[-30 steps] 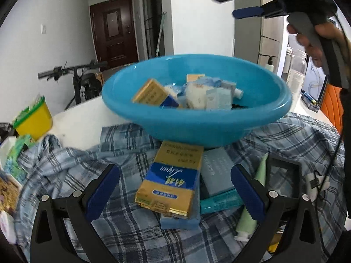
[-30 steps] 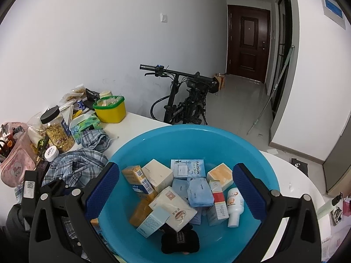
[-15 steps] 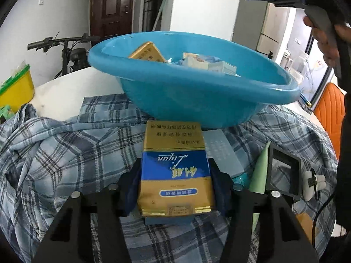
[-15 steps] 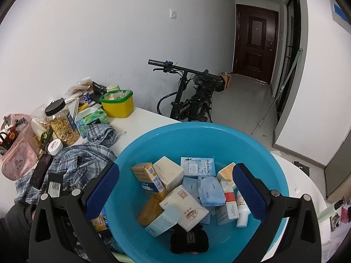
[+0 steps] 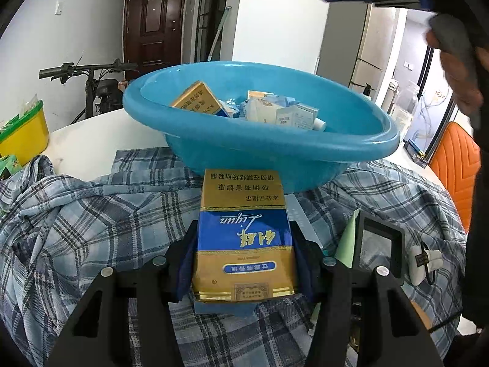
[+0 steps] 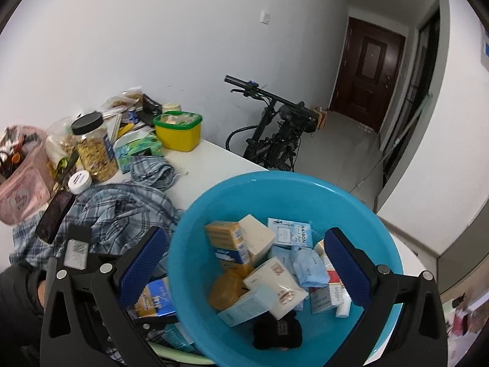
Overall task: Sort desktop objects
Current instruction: 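Hold the Liqun box in the left gripper while the right gripper grasps the black square frame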
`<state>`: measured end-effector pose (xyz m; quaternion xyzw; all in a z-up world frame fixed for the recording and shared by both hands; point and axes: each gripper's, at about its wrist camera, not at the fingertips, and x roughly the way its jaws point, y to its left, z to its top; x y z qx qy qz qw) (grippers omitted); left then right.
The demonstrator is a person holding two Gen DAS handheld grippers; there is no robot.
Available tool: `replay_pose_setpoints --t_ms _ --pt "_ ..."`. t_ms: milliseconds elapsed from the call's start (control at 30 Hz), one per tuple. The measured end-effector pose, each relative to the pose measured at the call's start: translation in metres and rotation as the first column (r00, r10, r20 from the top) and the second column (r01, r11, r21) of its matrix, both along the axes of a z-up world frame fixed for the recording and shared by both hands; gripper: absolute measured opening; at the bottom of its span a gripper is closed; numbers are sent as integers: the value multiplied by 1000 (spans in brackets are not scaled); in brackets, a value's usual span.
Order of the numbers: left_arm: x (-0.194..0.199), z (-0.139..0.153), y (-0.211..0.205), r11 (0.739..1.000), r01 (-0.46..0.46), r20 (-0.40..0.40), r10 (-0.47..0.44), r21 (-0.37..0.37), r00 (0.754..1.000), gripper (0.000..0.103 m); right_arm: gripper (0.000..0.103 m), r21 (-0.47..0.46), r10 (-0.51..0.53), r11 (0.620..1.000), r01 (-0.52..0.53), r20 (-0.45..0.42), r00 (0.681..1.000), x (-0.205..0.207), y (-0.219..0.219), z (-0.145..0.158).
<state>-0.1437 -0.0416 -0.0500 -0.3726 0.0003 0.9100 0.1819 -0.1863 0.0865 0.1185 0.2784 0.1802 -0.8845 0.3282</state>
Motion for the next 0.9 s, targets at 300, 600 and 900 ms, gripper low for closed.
replay_pose_setpoints --t_ms 300,600,900 --pt "3 4 0 1000 1 -16 -1 4 1000 57 103 53 -55 997 56 -17 998 57 37 -41" --pt "3 1 4 1000 -1 -11 1 -17 1000 57 103 31 -84 996 81 121 989 84 80 -97" --pt "2 0 4 1000 -4 -13 4 -28 1000 58 103 123 -76 991 52 202 976 100 84 -153"
